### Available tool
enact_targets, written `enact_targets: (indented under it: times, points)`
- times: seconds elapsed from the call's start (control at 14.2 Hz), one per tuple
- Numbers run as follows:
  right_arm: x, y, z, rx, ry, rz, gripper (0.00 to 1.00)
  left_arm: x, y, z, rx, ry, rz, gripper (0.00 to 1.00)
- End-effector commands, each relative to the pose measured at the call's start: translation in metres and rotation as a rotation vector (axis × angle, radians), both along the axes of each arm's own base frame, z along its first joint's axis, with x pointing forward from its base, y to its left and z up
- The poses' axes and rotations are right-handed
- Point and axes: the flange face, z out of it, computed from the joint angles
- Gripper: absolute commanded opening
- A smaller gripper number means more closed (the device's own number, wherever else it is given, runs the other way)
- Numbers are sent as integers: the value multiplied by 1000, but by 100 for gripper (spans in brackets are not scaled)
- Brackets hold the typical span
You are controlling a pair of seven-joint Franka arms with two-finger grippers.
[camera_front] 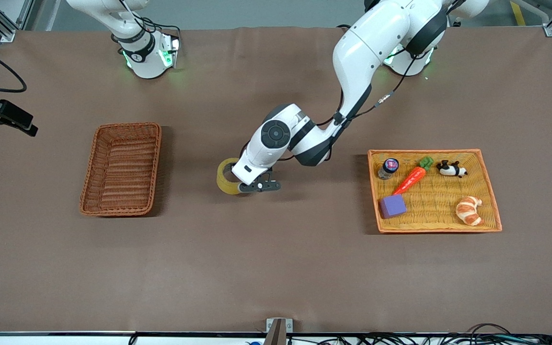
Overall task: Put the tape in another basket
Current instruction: 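Carry the tape roll with the left gripper toward the empty basket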
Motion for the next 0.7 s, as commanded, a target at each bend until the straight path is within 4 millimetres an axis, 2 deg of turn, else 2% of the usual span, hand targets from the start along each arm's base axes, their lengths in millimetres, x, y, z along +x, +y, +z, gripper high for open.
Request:
enact_targets:
  times: [0.0, 0.14, 0.28, 0.35, 0.49, 0.63]
  points:
    - [2, -4, -1, 21, 1, 2, 100, 2, -6, -2, -35, 0, -16, 25]
    - [2, -5, -1, 21, -2, 16, 100, 4, -4, 10, -37, 11, -10, 53]
    - [2, -6, -1, 20, -2, 30, 100, 14, 5, 39, -30, -16, -7, 81]
    - [2, -6, -1, 20, -4, 28, 100, 23, 16, 51, -28, -24, 0, 83]
    - [4, -6, -3, 20, -2, 27, 100, 37, 39, 83, -14, -21, 15, 100]
    - [8, -6, -7, 17, 4, 25, 100, 50, 70, 123, 38, 2, 16, 100]
